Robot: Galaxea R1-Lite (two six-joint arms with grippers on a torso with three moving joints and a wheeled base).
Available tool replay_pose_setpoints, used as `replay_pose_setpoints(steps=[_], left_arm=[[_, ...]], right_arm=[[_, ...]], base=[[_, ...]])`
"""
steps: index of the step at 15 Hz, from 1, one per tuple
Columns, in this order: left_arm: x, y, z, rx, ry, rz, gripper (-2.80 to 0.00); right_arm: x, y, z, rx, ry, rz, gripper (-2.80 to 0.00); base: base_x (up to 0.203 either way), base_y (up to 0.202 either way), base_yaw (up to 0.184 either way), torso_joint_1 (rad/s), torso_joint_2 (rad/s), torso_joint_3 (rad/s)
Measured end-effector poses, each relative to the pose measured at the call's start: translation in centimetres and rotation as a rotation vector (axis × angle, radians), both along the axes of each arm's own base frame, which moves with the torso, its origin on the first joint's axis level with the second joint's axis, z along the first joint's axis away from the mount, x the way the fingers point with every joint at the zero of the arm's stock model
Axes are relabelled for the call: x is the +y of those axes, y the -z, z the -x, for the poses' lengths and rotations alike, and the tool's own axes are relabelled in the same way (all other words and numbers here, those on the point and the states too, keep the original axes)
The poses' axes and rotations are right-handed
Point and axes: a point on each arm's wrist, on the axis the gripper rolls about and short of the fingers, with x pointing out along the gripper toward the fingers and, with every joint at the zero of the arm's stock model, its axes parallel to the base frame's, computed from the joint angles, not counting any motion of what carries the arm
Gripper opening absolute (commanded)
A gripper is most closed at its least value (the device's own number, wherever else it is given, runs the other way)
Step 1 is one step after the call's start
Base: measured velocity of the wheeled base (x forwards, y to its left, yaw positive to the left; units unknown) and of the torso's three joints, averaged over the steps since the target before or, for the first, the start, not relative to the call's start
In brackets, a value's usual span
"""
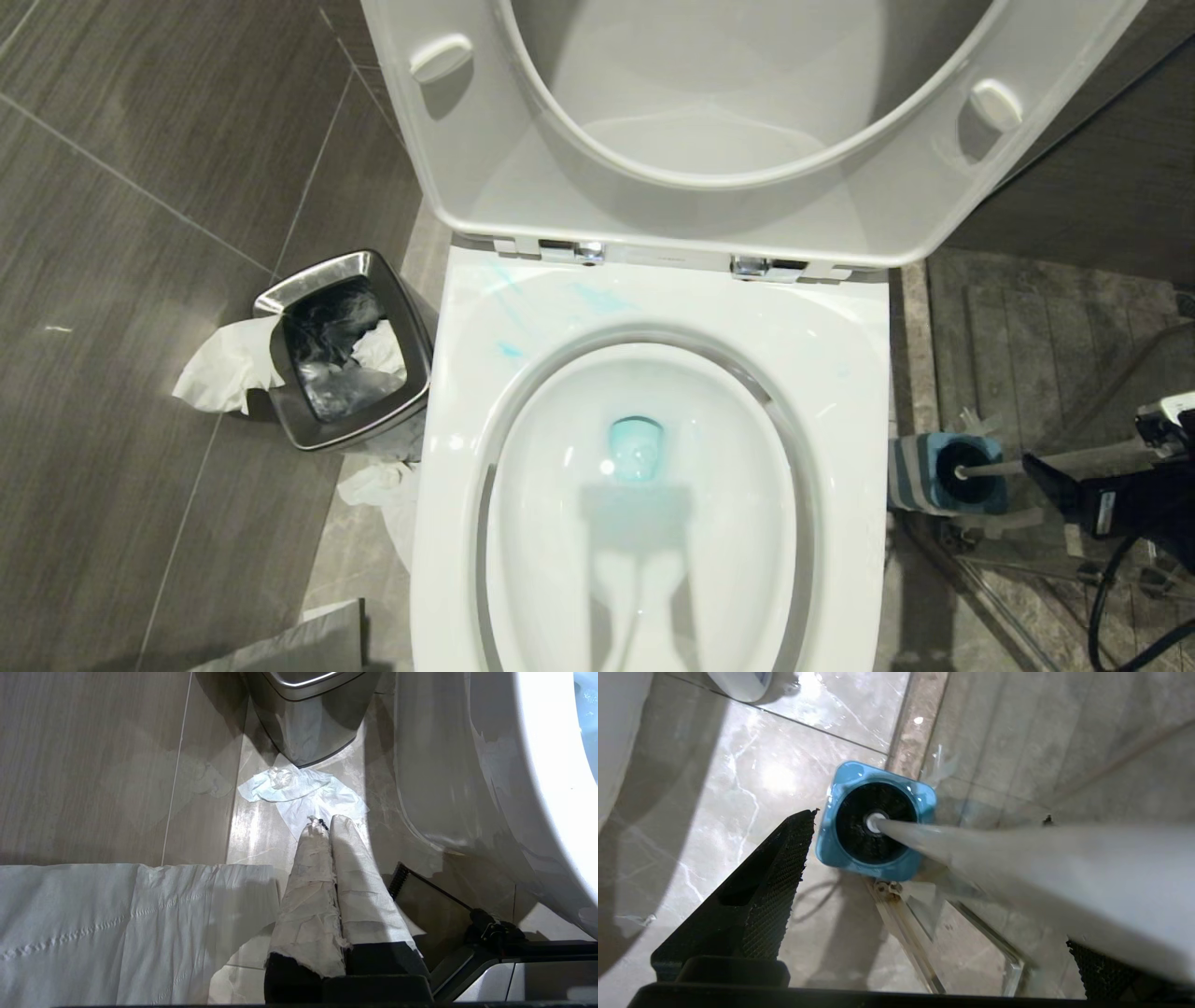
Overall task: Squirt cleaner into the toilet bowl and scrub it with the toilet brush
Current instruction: Scrub the toilet bowl
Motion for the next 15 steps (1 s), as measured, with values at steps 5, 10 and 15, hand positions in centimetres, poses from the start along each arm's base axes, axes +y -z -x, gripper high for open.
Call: replay_pose_setpoints(steps=[5, 10, 15], left_arm=[[0.0, 0.0, 0.0, 0.000, -0.001, 0.000, -2.80], [0.0, 0.0, 0.0, 0.000, 0.000, 0.000, -2.80], [0.0, 0.0, 0.0, 0.000, 0.000, 0.000, -2.80]], right_arm=[[-0.2, -0.2, -1.2, -0.018, -0.006, 0.008, 0.00], [-0.5, -0.6, -2.1, -0.042, 0.000, 0.018, 0.00], [-0.6, -1.0, -2.4, -0.092, 0.000, 0.034, 0.00]], base=[[0.000, 0.000, 0.000, 0.000, 0.00, 0.000], [0.000, 0.000, 0.000, 0.000, 0.00, 0.000], [0.000, 0.000, 0.000, 0.000, 0.00, 0.000]])
